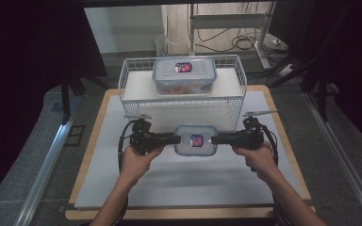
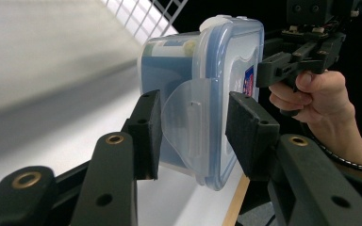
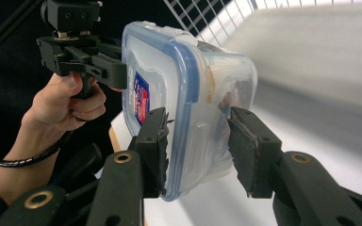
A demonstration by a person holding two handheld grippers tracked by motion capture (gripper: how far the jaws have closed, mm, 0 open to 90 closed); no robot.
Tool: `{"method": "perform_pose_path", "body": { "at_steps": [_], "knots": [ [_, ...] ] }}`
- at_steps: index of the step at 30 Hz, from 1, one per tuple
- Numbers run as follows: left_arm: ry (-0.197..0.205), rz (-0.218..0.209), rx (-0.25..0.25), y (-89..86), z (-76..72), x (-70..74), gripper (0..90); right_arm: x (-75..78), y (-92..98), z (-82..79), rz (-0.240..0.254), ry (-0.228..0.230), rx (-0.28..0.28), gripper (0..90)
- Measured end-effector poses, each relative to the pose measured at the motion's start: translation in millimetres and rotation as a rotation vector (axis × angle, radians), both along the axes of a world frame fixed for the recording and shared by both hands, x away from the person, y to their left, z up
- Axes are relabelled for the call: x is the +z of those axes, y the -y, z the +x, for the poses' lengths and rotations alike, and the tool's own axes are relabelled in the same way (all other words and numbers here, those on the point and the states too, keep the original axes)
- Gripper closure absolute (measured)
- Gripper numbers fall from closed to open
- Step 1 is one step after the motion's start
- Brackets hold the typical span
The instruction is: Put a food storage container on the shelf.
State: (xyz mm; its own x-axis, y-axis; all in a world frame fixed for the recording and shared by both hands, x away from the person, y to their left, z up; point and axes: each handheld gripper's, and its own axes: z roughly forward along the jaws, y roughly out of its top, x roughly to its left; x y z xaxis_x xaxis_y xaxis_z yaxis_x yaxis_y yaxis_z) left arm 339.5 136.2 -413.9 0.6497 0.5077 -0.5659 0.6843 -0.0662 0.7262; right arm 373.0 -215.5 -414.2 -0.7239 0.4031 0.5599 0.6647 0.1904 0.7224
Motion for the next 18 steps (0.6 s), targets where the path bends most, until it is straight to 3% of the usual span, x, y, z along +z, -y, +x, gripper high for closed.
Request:
{"method": "perform_pose_path", "body": {
  "at_steps": [9,18],
  "knots": [
    [0.064,0.006,0.011,-9.6,17.9,54.3,56.5,52.0,-9.6,17.4,0.016,0.069,-0.007,58.2],
    [0.088,-0.006,0.030,-18.4,42.4,105.6,56.5,102.7,-19.1,41.5,0.034,0.114,-0.024,57.9]
  ]
}}
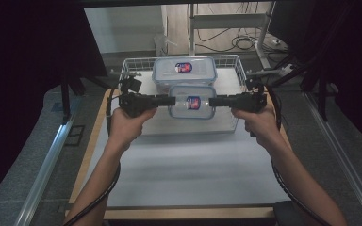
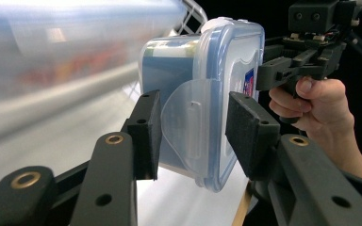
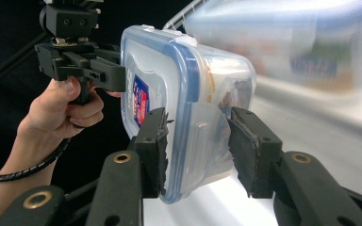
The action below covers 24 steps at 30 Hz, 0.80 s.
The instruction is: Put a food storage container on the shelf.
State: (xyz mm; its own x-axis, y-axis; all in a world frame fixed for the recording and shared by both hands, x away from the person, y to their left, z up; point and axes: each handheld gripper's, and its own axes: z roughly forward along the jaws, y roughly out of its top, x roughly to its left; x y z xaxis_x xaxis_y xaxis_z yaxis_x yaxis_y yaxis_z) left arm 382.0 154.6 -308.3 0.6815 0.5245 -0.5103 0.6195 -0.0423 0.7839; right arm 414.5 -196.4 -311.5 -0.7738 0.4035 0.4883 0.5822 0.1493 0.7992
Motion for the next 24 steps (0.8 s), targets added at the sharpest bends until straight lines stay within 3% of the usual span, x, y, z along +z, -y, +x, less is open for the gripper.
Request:
{"method": "perform_pose_path", "body": {
  "at_steps": [5,11,18,24],
  "knots": [
    [0.013,-0.011,0.016,-3.9,18.7,23.8,56.5,25.5,-4.6,19.4,0.018,0.005,-0.018,57.7],
    [-0.001,-0.032,0.028,-9.0,47.0,37.7,56.4,44.1,-10.2,44.9,0.032,0.003,-0.051,57.4],
    [-0.035,-0.070,0.056,-16.5,70.5,39.2,56.5,52.6,-17.8,71.8,0.048,-0.026,-0.077,57.4],
    [-0.068,-0.083,0.072,-21.7,81.5,32.3,56.3,49.2,-24.4,88.9,0.059,-0.060,-0.084,57.3]
  ]
}}
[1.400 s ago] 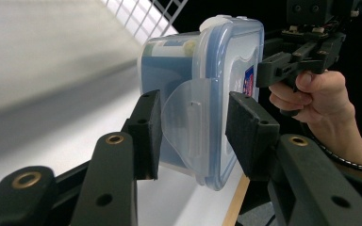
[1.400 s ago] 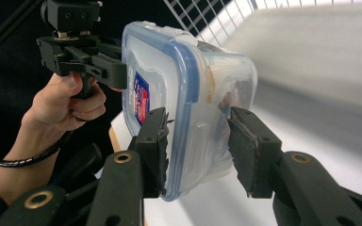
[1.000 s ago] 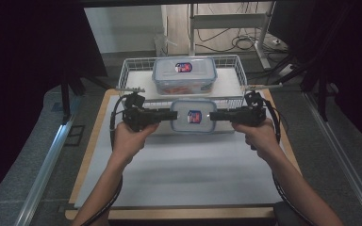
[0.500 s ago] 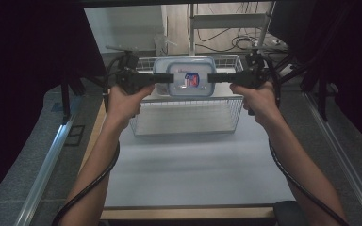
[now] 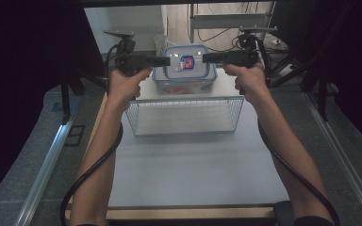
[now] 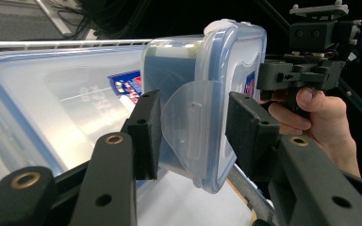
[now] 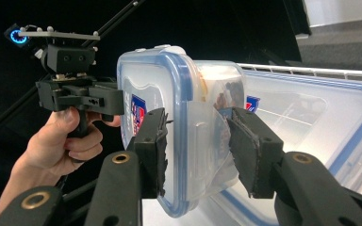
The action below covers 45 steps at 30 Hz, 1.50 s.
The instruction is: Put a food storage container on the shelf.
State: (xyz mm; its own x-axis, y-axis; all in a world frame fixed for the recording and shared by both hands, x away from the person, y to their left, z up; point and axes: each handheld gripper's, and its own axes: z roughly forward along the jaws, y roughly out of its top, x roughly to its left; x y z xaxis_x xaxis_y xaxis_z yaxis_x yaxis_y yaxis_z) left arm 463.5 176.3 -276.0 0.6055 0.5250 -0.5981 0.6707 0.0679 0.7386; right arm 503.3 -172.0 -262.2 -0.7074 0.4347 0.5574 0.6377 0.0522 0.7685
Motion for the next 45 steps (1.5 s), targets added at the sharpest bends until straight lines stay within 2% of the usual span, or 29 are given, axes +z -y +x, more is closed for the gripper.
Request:
{"method": "perform_pose_path", "body": {
  "at_steps": [2,5,7,9,11,12,16,19,22,24,26,29,32,35,38,45],
  "knots": [
    [-0.003,-0.009,0.002,-0.9,1.8,-1.1,56.3,-2.4,-0.5,3.1,0.006,-0.017,0.001,57.3],
    [-0.001,-0.001,0.016,-0.8,3.1,-0.1,55.7,-3.3,-1.4,4.6,0.012,-0.018,-0.007,56.9],
    [0.013,0.029,0.043,1.2,3.3,0.8,53.8,-4.0,-1.8,5.9,0.017,-0.012,-0.013,56.3],
    [0.007,0.032,0.052,5.4,4.6,0.4,50.8,-4.4,-4.2,6.6,-0.002,0.005,-0.030,53.0],
    [0.003,0.059,0.066,9.5,6.2,-1.4,48.0,-5.5,-7.9,7.9,-0.025,0.012,-0.048,47.2],
    [0.000,0.050,0.067,9.3,7.3,-2.7,47.3,-6.6,-9.4,9.4,-0.042,0.009,-0.058,45.5],
    [0.000,0.025,0.085,8.6,9.1,-4.8,47.0,-10.4,-9.5,14.0,-0.024,0.000,-0.079,45.8],
    [0.024,0.014,0.099,7.1,6.2,-4.0,42.3,-9.9,-8.5,15.4,-0.033,0.030,-0.106,42.5],
    [0.074,0.023,0.125,2.5,-1.6,-1.3,40.3,-6.4,-4.1,11.4,-0.062,0.097,-0.133,40.9],
    [0.115,0.042,0.123,0.0,-9.1,-0.7,41.3,-3.3,1.5,5.4,-0.069,0.143,-0.140,43.1],
    [0.168,0.074,0.127,-0.2,-19.0,-1.2,44.4,-0.6,6.1,-3.4,-0.088,0.190,-0.136,49.5],
    [0.229,0.144,0.115,3.0,-31.8,-4.7,56.7,1.1,10.1,-20.8,-0.136,0.268,-0.137,65.0],
    [0.258,0.217,0.115,9.0,-38.3,-10.5,69.8,-2.6,8.4,-35.0,-0.205,0.313,-0.140,76.0],
    [0.260,0.273,0.129,14.6,-40.1,-15.2,76.7,-10.0,1.9,-41.9,-0.275,0.325,-0.141,81.5],
    [0.257,0.273,0.130,17.5,-39.1,-18.3,77.8,-17.5,-5.8,-42.7,-0.313,0.322,-0.129,82.2],
    [0.246,0.268,0.130,19.4,-37.5,-19.5,76.7,-23.9,-13.4,-34.3,-0.315,0.305,-0.140,81.9]
  ]
}}
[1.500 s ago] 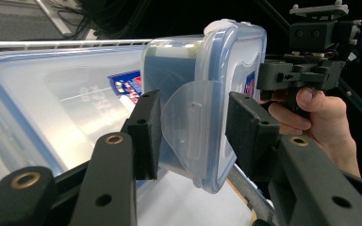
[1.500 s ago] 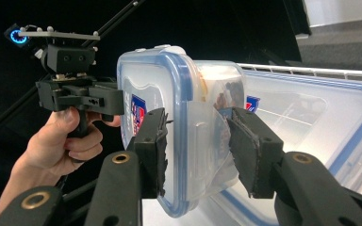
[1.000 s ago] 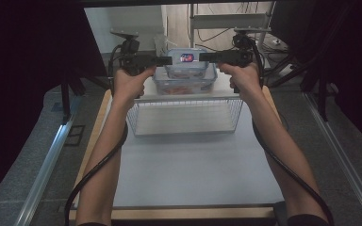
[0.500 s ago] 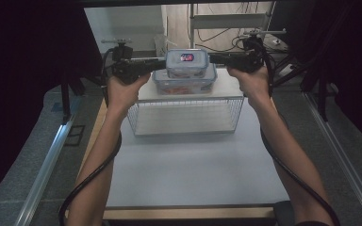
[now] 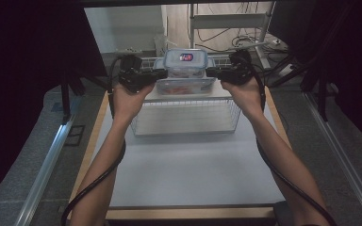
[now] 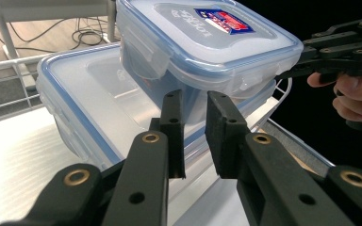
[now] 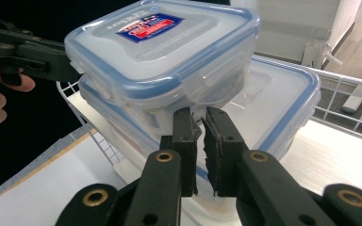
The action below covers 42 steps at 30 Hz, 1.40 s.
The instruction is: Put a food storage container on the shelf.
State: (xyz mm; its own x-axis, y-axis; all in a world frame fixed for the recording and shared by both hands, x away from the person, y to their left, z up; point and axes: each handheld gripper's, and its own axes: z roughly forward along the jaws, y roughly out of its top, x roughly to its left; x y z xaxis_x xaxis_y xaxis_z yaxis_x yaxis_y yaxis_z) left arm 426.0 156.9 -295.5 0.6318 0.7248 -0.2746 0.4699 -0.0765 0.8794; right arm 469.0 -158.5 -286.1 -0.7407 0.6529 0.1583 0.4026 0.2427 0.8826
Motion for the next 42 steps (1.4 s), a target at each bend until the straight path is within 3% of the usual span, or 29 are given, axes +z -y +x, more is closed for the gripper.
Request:
{"method": "perform_pose_path", "body": {
  "at_steps": [12,17,21,25,30,35,42],
  "knots": [
    [-0.006,-0.004,-0.007,2.7,-2.7,0.2,74.8,2.1,-2.9,13.3,0.017,-0.025,-0.043,80.8],
    [0.022,0.014,-0.012,-1.0,-12.3,-2.4,70.3,-1.1,2.9,1.0,0.015,0.006,-0.021,77.9],
    [0.057,0.032,-0.025,-0.1,-28.0,-9.7,59.8,-5.8,9.2,-18.3,0.024,0.039,0.015,68.9],
    [0.095,0.062,-0.038,4.6,-48.7,-22.0,47.0,-12.9,15.8,-40.1,0.018,0.077,0.045,57.7],
    [0.124,0.125,-0.053,11.3,-74.0,-42.9,35.3,-31.9,21.7,-64.5,-0.032,0.109,0.068,46.1],
    [0.117,0.156,-0.073,12.2,-96.3,-66.5,25.6,-56.4,28.2,-81.9,-0.089,0.110,0.087,36.2],
    [0.088,0.165,-0.056,5.6,-123.9,-102.9,14.3,-89.1,42.3,-104.3,-0.120,0.101,0.089,22.3]
  ]
}}
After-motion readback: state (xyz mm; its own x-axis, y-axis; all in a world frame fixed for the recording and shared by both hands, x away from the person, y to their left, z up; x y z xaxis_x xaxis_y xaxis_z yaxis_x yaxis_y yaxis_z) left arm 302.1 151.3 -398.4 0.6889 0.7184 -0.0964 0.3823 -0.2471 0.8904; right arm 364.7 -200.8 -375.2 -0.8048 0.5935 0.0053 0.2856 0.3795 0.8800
